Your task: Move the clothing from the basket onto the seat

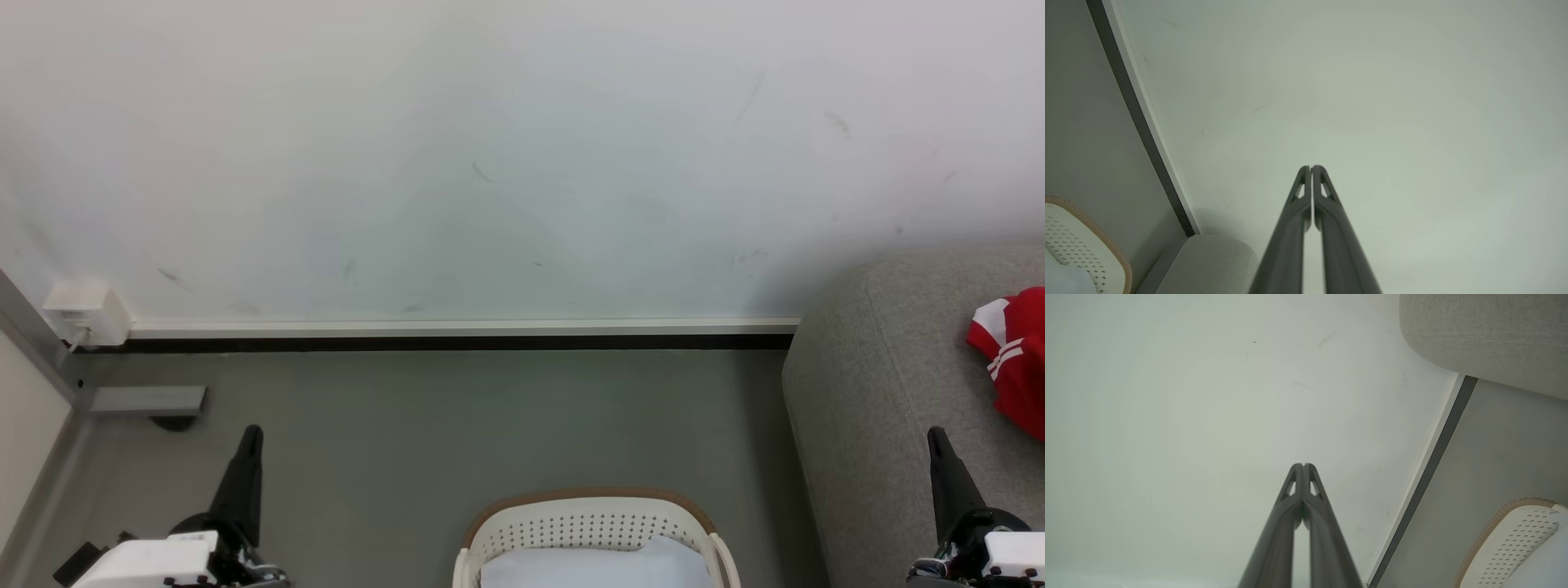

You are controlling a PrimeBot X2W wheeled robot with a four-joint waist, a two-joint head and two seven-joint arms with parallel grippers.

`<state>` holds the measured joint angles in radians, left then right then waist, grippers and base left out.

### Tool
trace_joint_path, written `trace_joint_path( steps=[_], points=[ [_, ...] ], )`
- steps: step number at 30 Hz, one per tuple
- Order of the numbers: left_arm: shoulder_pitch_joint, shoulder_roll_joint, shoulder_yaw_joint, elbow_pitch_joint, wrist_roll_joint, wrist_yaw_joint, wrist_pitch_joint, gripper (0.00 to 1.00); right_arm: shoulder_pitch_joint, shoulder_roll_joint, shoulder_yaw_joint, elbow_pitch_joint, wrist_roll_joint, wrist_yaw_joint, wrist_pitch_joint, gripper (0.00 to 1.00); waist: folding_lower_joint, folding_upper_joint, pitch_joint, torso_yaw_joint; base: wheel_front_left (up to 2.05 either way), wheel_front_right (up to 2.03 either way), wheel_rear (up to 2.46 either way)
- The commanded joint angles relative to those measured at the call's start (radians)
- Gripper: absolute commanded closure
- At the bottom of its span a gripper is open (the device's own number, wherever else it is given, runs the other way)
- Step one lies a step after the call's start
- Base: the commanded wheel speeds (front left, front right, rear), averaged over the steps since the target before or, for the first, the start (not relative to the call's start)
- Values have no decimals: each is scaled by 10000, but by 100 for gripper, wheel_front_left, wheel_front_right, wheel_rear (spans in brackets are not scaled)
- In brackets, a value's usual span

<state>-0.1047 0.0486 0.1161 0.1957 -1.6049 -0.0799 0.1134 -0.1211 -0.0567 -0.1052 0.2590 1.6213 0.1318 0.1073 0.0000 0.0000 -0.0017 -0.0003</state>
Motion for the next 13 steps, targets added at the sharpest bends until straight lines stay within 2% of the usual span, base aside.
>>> trace_joint_path(
  steps=[1, 13],
  points=[
    [-69, 12, 32, -30, -129, -33, 44, 100, -80, -49, 1, -36, 20, -22, -4, 100, 0, 0, 0, 0, 0, 0, 0],
    [-69, 12, 32, -31, -129, -31, 44, 100, -77, -67, 21, -38, 46, -21, -12, 100, 0, 0, 0, 0, 0, 0, 0]
  ],
)
